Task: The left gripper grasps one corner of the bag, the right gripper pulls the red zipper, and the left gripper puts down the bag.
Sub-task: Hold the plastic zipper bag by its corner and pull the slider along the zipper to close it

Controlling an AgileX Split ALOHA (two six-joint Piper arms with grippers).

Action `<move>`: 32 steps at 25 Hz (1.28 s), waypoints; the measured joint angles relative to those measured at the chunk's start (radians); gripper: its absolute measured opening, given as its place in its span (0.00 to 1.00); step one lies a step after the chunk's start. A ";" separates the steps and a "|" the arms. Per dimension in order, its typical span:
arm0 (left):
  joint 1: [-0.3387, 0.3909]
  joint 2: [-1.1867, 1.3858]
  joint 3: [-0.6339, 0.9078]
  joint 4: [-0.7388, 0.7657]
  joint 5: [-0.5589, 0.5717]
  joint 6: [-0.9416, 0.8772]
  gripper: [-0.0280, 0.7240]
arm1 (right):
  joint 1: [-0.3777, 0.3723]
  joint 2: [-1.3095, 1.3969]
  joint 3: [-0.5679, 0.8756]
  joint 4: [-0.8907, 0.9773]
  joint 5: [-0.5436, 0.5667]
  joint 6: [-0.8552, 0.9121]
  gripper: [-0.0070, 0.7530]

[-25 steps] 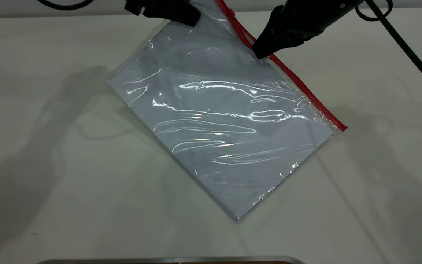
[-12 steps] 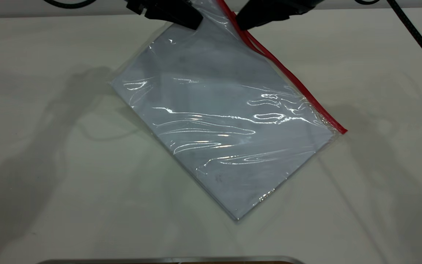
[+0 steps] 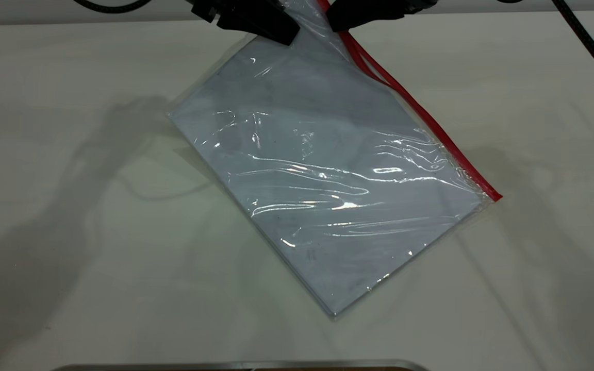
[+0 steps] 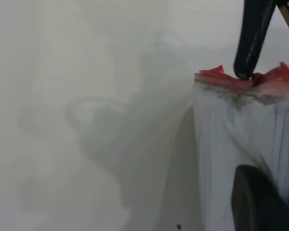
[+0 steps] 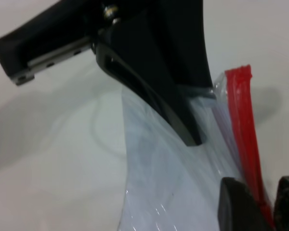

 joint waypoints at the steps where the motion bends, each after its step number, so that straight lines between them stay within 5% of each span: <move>1: 0.000 0.000 0.000 0.000 0.001 0.000 0.11 | 0.000 0.000 0.000 -0.005 0.000 0.000 0.27; 14: 0.000 0.000 0.000 0.000 0.003 -0.003 0.11 | 0.000 0.000 0.000 -0.033 -0.023 0.000 0.26; 24: -0.001 0.000 0.000 0.000 0.003 -0.003 0.11 | 0.000 0.000 0.000 -0.040 -0.032 0.000 0.05; 32: -0.001 0.000 0.000 -0.001 0.001 -0.003 0.11 | 0.000 0.005 0.000 -0.087 -0.053 0.037 0.05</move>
